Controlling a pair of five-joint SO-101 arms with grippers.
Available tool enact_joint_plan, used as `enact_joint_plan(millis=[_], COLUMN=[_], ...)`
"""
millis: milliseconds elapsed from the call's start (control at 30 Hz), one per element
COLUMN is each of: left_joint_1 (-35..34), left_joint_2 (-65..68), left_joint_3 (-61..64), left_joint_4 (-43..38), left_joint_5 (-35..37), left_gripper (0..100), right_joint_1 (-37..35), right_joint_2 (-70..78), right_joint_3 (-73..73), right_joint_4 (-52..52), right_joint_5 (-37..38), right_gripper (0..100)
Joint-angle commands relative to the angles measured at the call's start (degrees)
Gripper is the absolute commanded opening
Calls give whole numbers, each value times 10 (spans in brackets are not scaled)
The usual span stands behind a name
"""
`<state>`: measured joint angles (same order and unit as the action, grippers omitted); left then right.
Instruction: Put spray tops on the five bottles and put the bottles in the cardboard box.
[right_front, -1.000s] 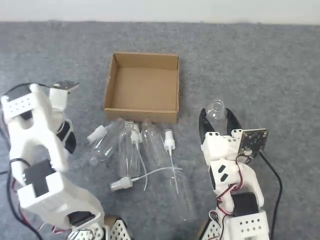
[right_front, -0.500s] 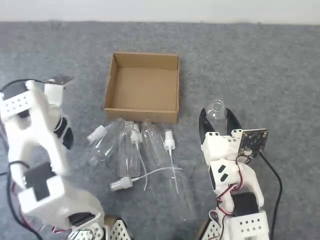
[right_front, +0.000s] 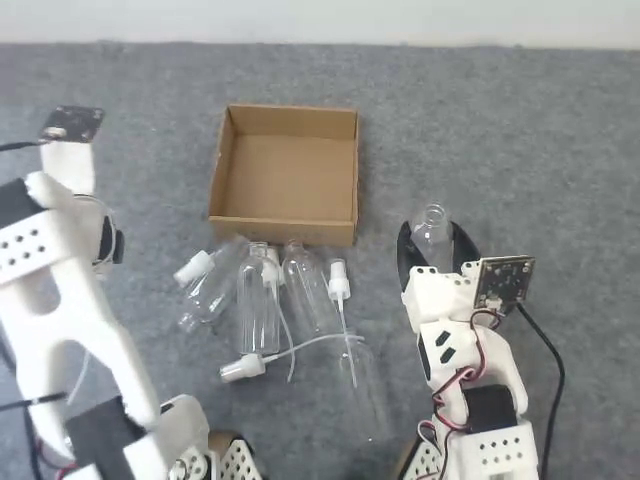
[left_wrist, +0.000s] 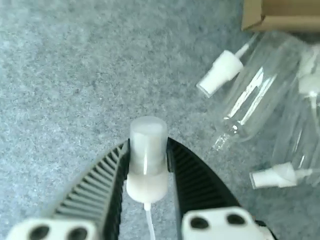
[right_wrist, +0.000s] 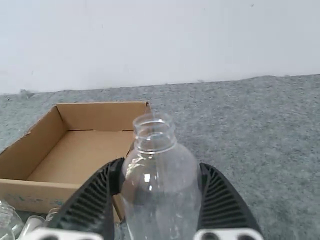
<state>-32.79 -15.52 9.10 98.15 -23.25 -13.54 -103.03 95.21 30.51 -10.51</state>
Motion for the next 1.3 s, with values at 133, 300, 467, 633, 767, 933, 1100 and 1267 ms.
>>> enact_joint_plan(millis=[133, 300, 467, 633, 767, 933, 1100, 1267], left_joint_1=[55, 93, 126, 161, 171, 200, 229, 266], left_joint_2=[-129, -225, -266, -267, -272, -272, -272, -272], left_joint_3=[65, 107, 113, 113, 112, 113, 111, 111], left_joint_4=[-69, -118, -148, -168, -197, -239, -264, -297], left_joint_5=[78, 150, 191, 196, 246, 279, 318, 348], left_gripper=[13, 13, 13, 13, 13, 13, 13, 13], right_joint_1=[-7, -7, -7, -7, -7, -7, -7, -7], right_joint_2=[-7, -7, -7, -7, -7, -7, -7, -7], right_joint_3=[12, 12, 12, 12, 12, 12, 12, 12], right_joint_4=[3, 3, 3, 3, 3, 3, 3, 3], right_joint_5=[-2, -2, -2, -2, -2, -2, -2, -2], right_gripper=[48, 48, 48, 49, 48, 48, 48, 48])
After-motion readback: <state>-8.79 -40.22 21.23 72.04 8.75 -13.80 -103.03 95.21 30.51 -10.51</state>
